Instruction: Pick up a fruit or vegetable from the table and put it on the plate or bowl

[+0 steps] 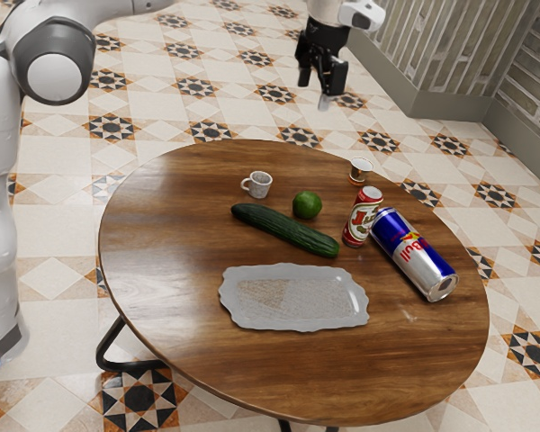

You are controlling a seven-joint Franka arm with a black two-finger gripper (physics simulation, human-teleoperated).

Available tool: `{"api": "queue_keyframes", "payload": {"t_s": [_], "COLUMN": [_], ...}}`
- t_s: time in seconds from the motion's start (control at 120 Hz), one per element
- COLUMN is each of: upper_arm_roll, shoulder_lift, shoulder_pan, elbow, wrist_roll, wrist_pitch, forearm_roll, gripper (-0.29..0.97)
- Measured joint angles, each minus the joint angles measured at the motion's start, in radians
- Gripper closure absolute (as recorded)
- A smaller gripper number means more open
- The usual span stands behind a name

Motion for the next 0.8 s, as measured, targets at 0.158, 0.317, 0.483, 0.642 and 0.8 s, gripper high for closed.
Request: {"api": "queue_keyframes", "payload": {"t_s": [0.158, 0.317, 0.483, 0.642, 0.8], "upper_arm_roll": [-0.001, 0.003, -0.021, 0.039, 0.052], "shoulder_lift": [0.001, -0.04, -0.126, -0.024, 0.097], "shoulder_pan": [-0.006, 0.028, 0.048, -0.012, 0.051], "elbow": [0.003, 0.066, 0.197, 0.154, 0.149], "wrist_roll": [-0.01, -0.005, 0.013, 0.025, 0.034], "wrist_pitch": [-0.033, -0.054, -0.069, -0.058, -0.027], "forearm_roll": [0.002, -0.03, -0.063, -0.056, -0.01], "gripper": [0.0, 0.0, 0.0, 0.0, 0.0]}}
